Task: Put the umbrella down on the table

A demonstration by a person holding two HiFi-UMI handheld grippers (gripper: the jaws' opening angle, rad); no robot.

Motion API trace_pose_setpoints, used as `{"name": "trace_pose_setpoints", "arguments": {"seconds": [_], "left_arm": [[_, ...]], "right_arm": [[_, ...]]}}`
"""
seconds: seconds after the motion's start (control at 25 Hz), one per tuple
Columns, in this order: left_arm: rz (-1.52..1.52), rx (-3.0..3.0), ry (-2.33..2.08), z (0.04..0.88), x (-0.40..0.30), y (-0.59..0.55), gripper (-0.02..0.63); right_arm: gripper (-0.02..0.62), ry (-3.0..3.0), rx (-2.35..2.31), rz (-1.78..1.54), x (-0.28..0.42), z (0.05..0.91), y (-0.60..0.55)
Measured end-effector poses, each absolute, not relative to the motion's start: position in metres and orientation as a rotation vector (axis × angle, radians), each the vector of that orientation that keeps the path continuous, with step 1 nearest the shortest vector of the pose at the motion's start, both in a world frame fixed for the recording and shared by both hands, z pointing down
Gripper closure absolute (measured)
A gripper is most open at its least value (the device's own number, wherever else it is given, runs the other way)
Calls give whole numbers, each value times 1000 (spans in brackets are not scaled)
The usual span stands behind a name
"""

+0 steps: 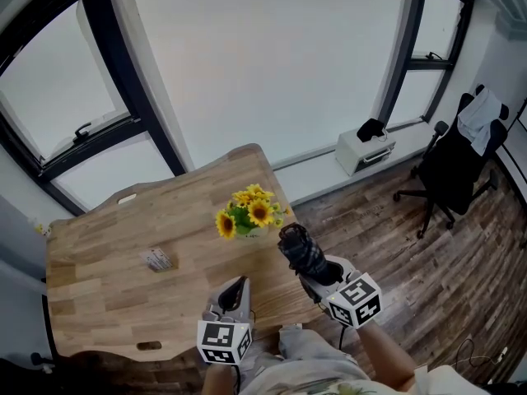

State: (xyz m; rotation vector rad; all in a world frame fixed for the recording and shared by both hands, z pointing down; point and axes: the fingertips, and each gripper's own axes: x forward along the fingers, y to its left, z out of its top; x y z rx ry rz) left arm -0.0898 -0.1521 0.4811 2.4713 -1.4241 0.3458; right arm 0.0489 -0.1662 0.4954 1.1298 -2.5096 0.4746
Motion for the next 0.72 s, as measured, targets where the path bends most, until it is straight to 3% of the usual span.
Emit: {"name": "trace_pose_setpoints", "arguments": {"seconds": [0.72], "left_arm": [[338,2385,-1524,498,-100,-165,604]], "right_arm": [[423,-2398,930,374,40,548,-181]]}}
